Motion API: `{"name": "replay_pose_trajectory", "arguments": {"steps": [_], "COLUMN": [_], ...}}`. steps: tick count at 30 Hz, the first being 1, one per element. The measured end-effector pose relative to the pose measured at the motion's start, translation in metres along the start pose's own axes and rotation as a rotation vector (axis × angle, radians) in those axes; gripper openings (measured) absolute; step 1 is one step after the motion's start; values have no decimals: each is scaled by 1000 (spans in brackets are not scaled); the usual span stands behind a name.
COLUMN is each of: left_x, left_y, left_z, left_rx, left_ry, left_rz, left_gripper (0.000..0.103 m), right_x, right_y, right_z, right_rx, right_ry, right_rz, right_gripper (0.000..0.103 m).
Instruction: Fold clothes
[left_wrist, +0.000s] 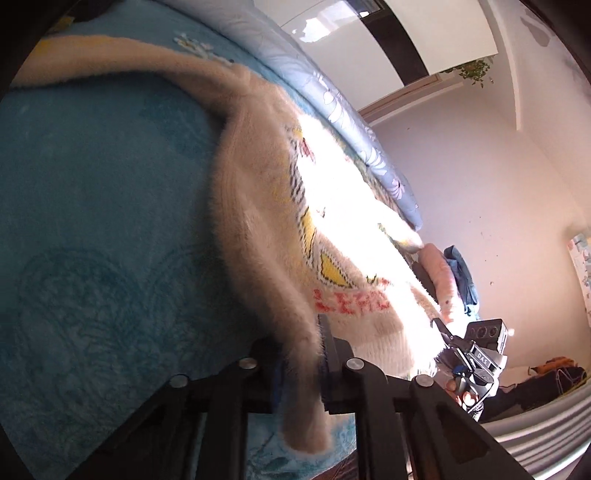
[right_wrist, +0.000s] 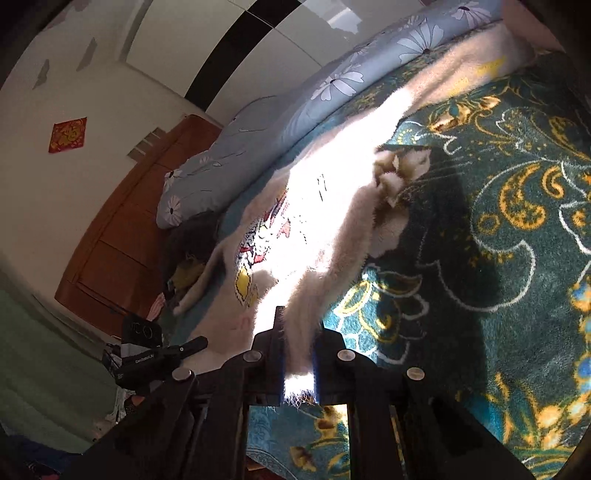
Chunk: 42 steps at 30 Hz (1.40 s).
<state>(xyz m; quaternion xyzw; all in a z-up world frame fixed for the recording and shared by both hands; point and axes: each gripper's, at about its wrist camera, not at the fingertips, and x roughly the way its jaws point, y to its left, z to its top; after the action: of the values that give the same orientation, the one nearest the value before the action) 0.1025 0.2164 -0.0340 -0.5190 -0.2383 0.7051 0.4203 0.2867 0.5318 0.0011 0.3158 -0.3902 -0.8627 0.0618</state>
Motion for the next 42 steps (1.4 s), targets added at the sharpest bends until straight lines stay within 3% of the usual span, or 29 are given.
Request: {"name": "replay_pose_trajectory", "arguments": {"steps": [4,11,18,24,26,29,33,38,42], "left_x": [-14,10,-5,-40,-68,-86,-89,-59,-33], "left_y": [-13,18,12,29,44,49,46,28,18], "left_z": [7,-15,-8,-2,4,25,66,130,165], "left_rx": [28,45,132,150,133,124,131,196,246], "left_ry": [-45,30,14,-25,-68,-144,-217,-233,-255], "left_rz": [20,161,131,184,212,245,288,274,261], "left_gripper": [12,12,15,35,41,57,63,66,66], "right_x": [-11,4,6,3,-1,-24,-28,-14,-4], "right_y": [15,-11,-21,-19,-20,-28,-44,-72,-103], "right_z": [11,-19,-26,-24,-21,-8,39,113,159], "right_rx": [-39,-10,-15,-34,-35,-11,53,217,346], "right_ry": [-43,33,63,59,47,-42,-144,-287,-379], "right_rz": [-6,-103,-129,-204,-234,-290,-369,-376,-449], "right_gripper": [10,10,10,13,24,39,43,47,47]}}
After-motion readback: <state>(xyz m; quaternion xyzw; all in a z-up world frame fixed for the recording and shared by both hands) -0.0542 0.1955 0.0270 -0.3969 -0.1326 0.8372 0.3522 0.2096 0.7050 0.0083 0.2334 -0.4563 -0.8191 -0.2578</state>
